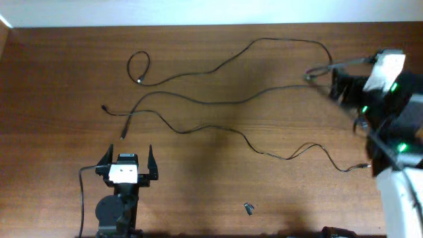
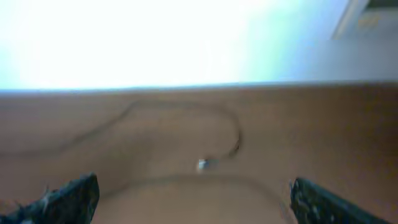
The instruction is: Untangle cables
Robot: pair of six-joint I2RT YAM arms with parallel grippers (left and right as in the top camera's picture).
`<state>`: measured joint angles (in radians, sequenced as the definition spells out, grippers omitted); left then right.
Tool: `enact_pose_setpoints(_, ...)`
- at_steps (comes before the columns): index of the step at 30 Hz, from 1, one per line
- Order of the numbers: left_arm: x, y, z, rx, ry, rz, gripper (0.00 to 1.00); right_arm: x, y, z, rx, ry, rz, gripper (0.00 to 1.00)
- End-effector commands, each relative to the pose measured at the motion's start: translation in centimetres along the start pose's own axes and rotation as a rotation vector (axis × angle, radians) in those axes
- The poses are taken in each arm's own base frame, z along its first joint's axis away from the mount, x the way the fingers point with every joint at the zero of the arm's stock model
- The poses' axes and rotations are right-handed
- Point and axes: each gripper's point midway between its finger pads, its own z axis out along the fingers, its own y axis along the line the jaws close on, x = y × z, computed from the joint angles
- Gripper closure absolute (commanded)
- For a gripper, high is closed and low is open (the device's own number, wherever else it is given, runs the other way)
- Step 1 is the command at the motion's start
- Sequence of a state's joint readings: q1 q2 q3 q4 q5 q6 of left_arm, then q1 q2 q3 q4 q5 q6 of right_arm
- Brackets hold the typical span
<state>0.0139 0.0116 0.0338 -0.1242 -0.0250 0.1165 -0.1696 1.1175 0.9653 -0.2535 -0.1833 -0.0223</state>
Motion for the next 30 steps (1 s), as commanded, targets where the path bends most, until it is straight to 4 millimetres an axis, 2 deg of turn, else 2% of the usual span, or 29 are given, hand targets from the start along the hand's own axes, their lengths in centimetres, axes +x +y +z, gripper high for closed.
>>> enact_pose_setpoints(1, 0.1, -0.1, 0.0, 0.009, 0.0, 0.016, 0.01, 3.7, 1.8, -0.9, -0.059, -0.116, 0.006, 0.01)
enact_pose_setpoints(3, 0.1, -0.1, 0.0, 0.009, 0.0, 0.016, 0.01, 4.4, 2.0, -2.1, -0.063, -0.234, 0.017, 0.01)
enact_pose_setpoints(5, 0.1, -0.1, 0.0, 0.009, 0.0, 0.016, 0.01, 6.2, 2.2, -3.2, -0.067, -0.304, 0.021, 0.01)
enact_pose_setpoints(6, 0.1, -0.1, 0.0, 0.009, 0.0, 0.016, 0.01, 7.8, 2.3, -3.8, -0.067, -0.322, 0.017, 0.01)
enact_pose_setpoints(9, 0.1, -0.1, 0.0, 0.009, 0.0, 0.016, 0.01, 11.0, 2.5, -4.6, -0.068, -0.321, 0.018, 0.01)
enact_pose_setpoints(14, 0.1, -0.1, 0.0, 0.009, 0.0, 0.016, 0.01, 14.3, 2.7, -5.5, -0.069, -0.342, 0.013, 0.01)
enact_pose_setpoints(18, 0.1, -0.1, 0.0, 0.009, 0.0, 0.016, 0.01, 16.8, 2.7, -6.0, -0.057, -0.27, 0.027, 0.02)
enact_pose_setpoints(22, 0.1, -0.1, 0.0, 0.009, 0.0, 0.016, 0.01, 17.8, 2.8, -6.6, -0.039, -0.25, 0.028, 0.01)
enact_pose_setpoints(25, 0.1, -0.1, 0.0, 0.009, 0.0, 0.016, 0.01, 16.1, 3.0, -7.6, -0.034, -0.335, 0.008, 0.01)
enact_pose_setpoints(30, 0.1, -0.1, 0.0, 0.009, 0.0, 0.016, 0.01, 16.3, 2.8, -7.5, 0.007, -0.33, 0.012, 0.01)
